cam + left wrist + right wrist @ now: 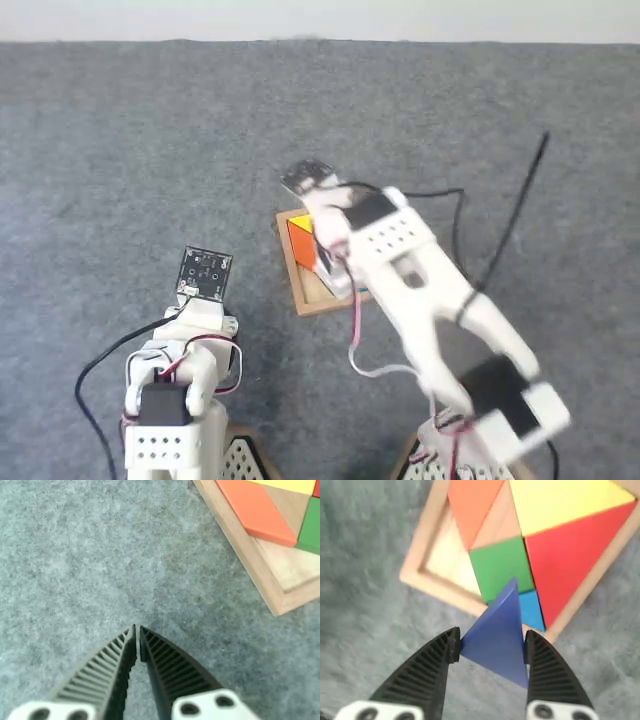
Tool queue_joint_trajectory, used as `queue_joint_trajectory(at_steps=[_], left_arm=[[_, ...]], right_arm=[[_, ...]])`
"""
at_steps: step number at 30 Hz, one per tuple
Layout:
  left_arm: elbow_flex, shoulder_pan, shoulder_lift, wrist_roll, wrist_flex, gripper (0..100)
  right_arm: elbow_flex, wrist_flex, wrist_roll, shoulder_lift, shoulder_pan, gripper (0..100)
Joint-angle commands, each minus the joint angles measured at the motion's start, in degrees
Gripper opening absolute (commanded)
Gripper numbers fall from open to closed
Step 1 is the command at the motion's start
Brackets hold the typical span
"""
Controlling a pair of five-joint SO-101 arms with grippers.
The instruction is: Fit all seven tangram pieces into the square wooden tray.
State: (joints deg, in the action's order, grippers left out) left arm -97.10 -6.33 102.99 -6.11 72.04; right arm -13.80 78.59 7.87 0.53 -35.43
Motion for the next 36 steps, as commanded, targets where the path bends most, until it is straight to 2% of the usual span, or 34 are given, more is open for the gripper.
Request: queue_joint_trajectory(at_steps=[1, 7, 17, 26, 28, 31, 34, 36], left_arm=[[0.66, -0.18, 1.14, 0.53, 0.26, 1], [0.66, -0.18, 1.14, 0.53, 0.26, 1], [0.66, -0.18, 1.14, 0.53, 0.26, 1], [0.66, -0.18, 1.14, 0.53, 0.26, 1], [0.66, -0.18, 1.14, 0.53, 0.26, 1], [0.66, -0.18, 1.14, 0.53, 0.26, 1], [0.66, -0.18, 1.14, 0.53, 0.26, 1], [0.66, -0.18, 1.14, 0.53, 0.26, 1]], right_arm=[[15.47, 4.53, -4.04, 8.57, -1.98, 13.4], [27.87, 5.58, -10.9, 21.67, -7.87, 13.4], [29.19, 7.6, -19.08, 23.96, -9.19, 13.4], [28.92, 7.43, -18.81, 24.13, -9.8, 13.5], [28.92, 7.52, -16.35, 24.13, -9.89, 13.6], [28.92, 8.57, -11.96, 24.13, -9.89, 18.6], [28.92, 9.27, -11.16, 24.13, -9.8, 24.7], [28.92, 9.27, -10.37, 24.13, -9.8, 24.9]])
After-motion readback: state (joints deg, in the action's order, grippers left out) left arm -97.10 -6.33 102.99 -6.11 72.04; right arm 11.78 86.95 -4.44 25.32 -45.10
